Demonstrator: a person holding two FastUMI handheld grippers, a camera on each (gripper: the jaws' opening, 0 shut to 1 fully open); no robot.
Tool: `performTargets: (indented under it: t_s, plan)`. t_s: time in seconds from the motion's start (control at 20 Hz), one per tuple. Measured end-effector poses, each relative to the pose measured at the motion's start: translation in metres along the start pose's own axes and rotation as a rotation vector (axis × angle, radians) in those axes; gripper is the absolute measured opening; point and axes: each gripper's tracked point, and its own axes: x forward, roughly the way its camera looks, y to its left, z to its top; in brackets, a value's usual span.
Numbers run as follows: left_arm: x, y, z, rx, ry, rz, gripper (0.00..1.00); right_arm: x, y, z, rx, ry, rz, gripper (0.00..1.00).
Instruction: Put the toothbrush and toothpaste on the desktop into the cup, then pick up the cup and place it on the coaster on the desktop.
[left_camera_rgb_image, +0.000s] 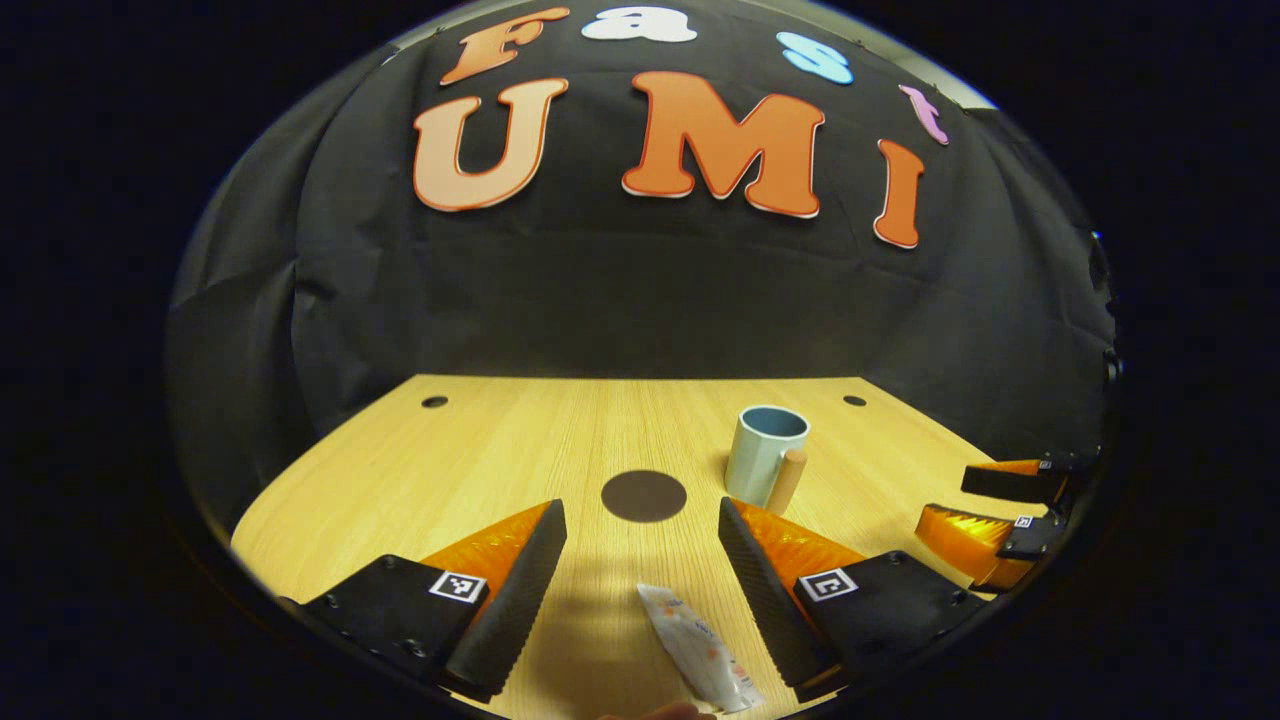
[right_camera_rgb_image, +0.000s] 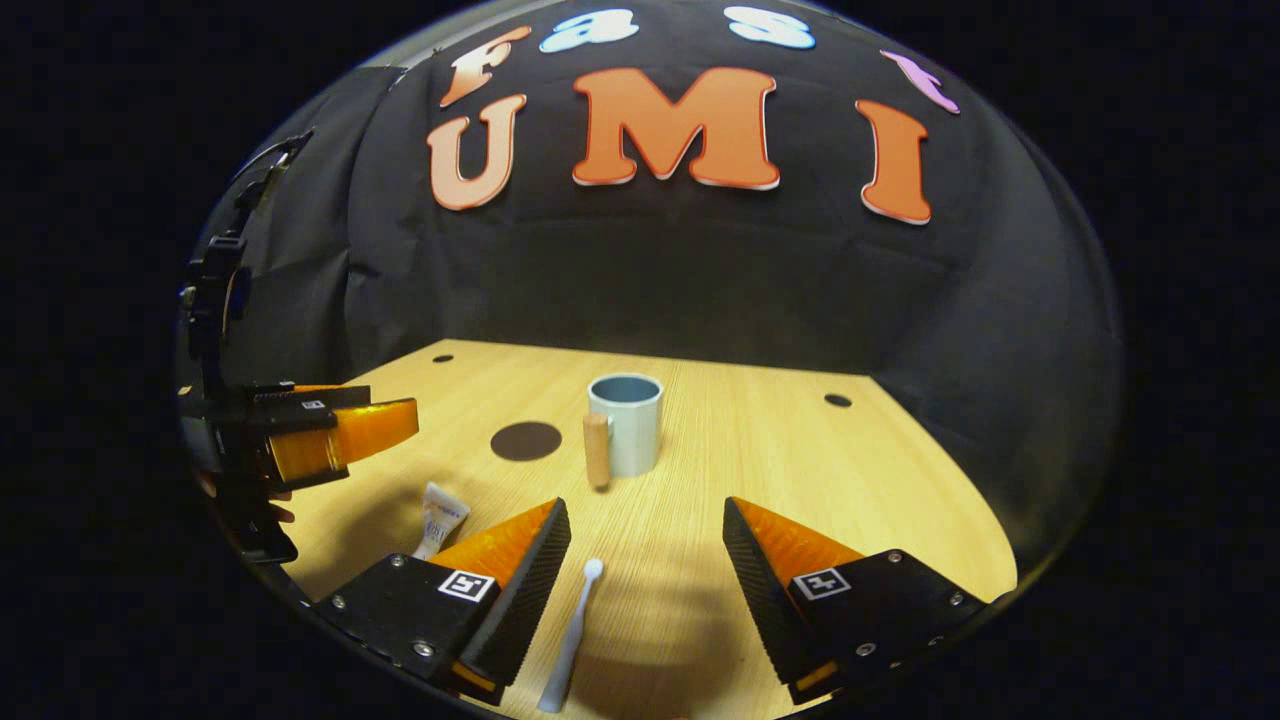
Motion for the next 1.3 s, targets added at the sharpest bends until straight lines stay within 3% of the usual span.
performTargets:
  t_s: [0.25, 0.6, 1.15, 1.2, 1.3]
  plan:
    - [0.004, -0.003, -0.045, -0.058, 0.19, -0.025, 0.98, 0.007, 0.006, -0.038, 0.008, 0.155, 0.006, 0.93]
    - [0.01, -0.02, -0.094, -0.087, 0.376, -0.056, 0.96, 0.0, 0.017, -0.07, 0.016, 0.279, 0.013, 0.93]
    - [0.012, -0.04, -0.126, -0.093, 0.514, -0.006, 0.94, -0.008, 0.023, -0.09, 0.02, 0.371, 0.038, 0.9]
    - [0.014, -0.042, -0.125, -0.091, 0.519, -0.011, 0.97, -0.007, 0.023, -0.091, 0.019, 0.372, 0.039, 0.85]
    - [0.02, -0.042, -0.12, -0.071, 0.527, -0.009, 0.94, -0.008, 0.024, -0.09, 0.021, 0.372, 0.041, 0.9]
